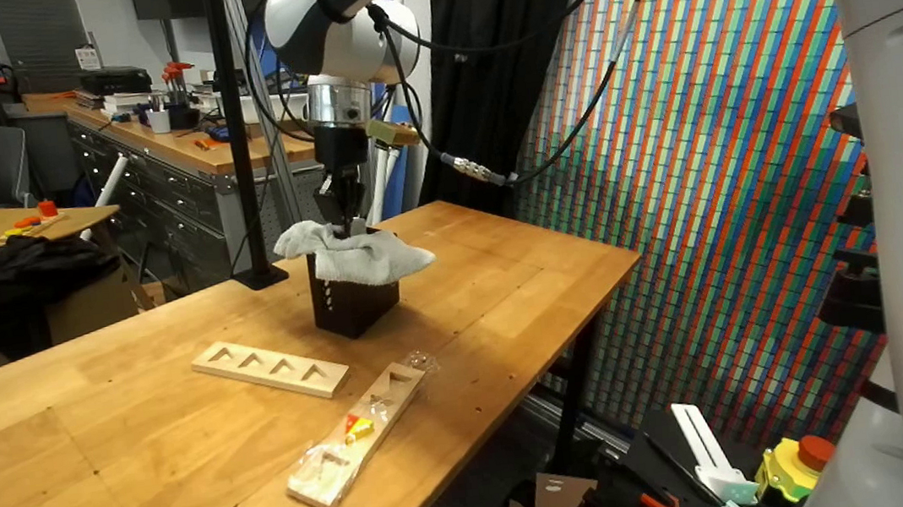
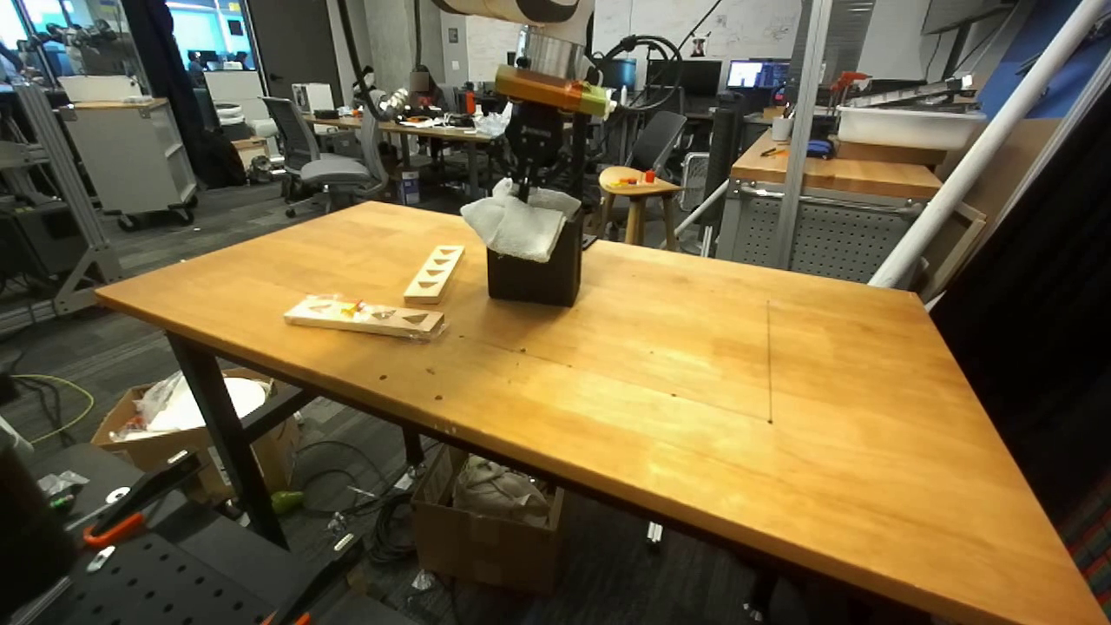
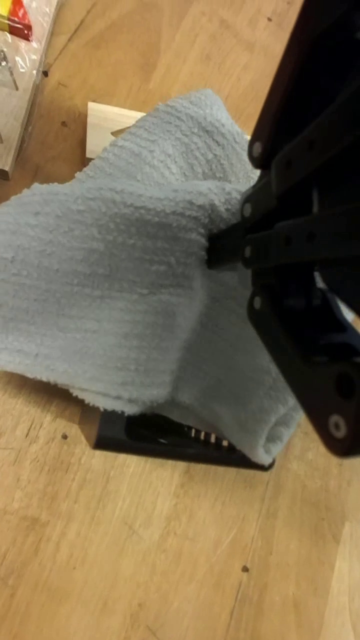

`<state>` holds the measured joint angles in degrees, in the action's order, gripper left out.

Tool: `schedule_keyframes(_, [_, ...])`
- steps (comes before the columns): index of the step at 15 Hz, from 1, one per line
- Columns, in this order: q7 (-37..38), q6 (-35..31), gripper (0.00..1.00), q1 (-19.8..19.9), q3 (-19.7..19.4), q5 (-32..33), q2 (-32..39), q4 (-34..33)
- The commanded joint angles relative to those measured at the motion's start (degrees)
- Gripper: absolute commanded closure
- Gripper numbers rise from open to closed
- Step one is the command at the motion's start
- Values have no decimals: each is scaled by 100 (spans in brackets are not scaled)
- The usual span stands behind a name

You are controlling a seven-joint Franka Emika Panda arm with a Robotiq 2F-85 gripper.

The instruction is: Put the towel in the box

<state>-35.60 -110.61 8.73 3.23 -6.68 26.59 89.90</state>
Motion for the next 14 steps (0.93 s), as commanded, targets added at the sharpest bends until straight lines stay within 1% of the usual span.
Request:
schedule_keyframes(1, [-143,250,100,45,71,-204,241,-288])
schedule_keyframes(8, [-210,339,100,101,67,-301,429,-311])
schedule_keyframes(14, [-378,490,100,207,102,-532,673,-335])
